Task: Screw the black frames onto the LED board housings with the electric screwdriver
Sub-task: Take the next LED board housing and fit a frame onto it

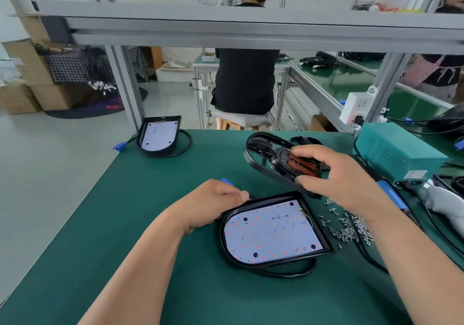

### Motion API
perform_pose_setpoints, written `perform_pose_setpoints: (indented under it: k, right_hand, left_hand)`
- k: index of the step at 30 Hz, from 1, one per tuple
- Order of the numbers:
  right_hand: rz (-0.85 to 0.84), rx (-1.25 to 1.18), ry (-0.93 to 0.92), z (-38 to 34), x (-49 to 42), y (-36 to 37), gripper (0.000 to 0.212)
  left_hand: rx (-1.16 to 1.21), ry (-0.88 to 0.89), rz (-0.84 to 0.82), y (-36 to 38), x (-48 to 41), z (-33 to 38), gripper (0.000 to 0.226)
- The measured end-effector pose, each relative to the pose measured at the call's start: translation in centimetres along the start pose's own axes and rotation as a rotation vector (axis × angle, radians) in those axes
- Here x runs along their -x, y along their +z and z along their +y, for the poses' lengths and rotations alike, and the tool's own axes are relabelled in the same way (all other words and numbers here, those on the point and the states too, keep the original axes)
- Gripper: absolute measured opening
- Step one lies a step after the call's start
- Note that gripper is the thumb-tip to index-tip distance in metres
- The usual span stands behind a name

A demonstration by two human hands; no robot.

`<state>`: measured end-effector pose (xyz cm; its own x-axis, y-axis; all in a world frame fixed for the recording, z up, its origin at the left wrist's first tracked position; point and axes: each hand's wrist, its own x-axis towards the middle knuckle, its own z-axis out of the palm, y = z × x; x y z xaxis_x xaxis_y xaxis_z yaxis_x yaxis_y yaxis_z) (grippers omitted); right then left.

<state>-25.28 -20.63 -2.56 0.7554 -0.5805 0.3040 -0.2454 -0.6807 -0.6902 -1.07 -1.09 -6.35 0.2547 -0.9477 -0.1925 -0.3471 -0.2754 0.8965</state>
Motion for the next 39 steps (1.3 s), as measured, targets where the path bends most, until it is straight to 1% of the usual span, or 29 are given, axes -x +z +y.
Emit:
perform_pose_setpoints:
  k: [4, 7, 9, 11, 14, 16, 18, 20, 22, 23, 25, 27, 32, 37, 39]
  right_hand:
    - [-0.112, -0.099, -0.084, 0.0, 2.2, -0.9, 0.062]
    - [-0.186, -0.088, -0.150, -0.1, 3.0, -1.0, 0.059]
    - [-0.246, -0.066, -0.174, -0.2, 3.5, -0.9, 0.059]
    - [-0.314, -0.054, -0.186, -0.4, 3.8, -0.7, 0.059]
    - [-0.390, -0.006, -0.210, -0.8, 4.1, -0.3, 0.058]
    - [-0.429, 0.045, -0.215, -1.3, 4.1, 0.3, 0.057]
    - [-0.469, 0.101, -0.218, -1.7, 4.1, 0.8, 0.058]
    - [-0.498, 0.138, -0.214, -2.2, 4.3, 1.0, 0.058]
    - [-0.505, 0.168, -0.214, -2.5, 4.4, 0.9, 0.057]
    - [-0.507, 0.182, -0.211, -2.6, 4.4, 0.9, 0.056]
    - [-0.513, 0.201, -0.209, -2.6, 4.5, 0.9, 0.056]
    - [-0.526, 0.210, -0.203, -2.6, 4.5, 1.0, 0.057]
    - [-0.554, 0.172, -0.160, -2.4, 4.2, 1.1, 0.054]
    - [-0.586, 0.161, -0.159, -2.3, 4.5, 1.1, 0.055]
    - [-0.598, 0.142, -0.151, -2.2, 4.6, 1.0, 0.056]
  left_hand:
    - [0.051, -0.076, 0.034, 0.3, 0.0, 0.6, 0.039]
    - [0.140, -0.106, 0.030, 0.2, -0.2, 0.8, 0.052]
    - [0.185, -0.097, 0.034, 0.2, -0.2, 0.7, 0.051]
    - [0.226, -0.097, 0.046, 0.1, -0.2, 0.5, 0.061]
    - [0.215, -0.081, -0.004, 0.0, -0.2, 0.4, 0.075]
    - [0.198, -0.056, -0.043, 0.0, -0.2, 0.5, 0.075]
    - [0.155, -0.045, -0.039, 0.0, -0.1, 0.5, 0.068]
    - [0.097, -0.003, -0.054, 0.1, 0.0, 0.3, 0.054]
    - [0.038, 0.036, -0.073, 0.1, 0.0, 0.1, 0.048]
    - [0.018, 0.046, -0.068, 0.1, 0.0, 0.0, 0.041]
    - [0.019, 0.065, -0.054, 0.0, -0.2, -0.1, 0.025]
    - [0.028, 0.090, -0.049, 0.1, -0.4, -0.2, 0.015]
    - [-0.053, 0.106, -0.027, 0.4, -0.6, 0.0, 0.011]
    - [-0.061, 0.083, -0.062, 0.5, -0.5, 0.1, 0.021]
    - [-0.073, 0.082, -0.070, 0.6, -0.6, 0.1, 0.022]
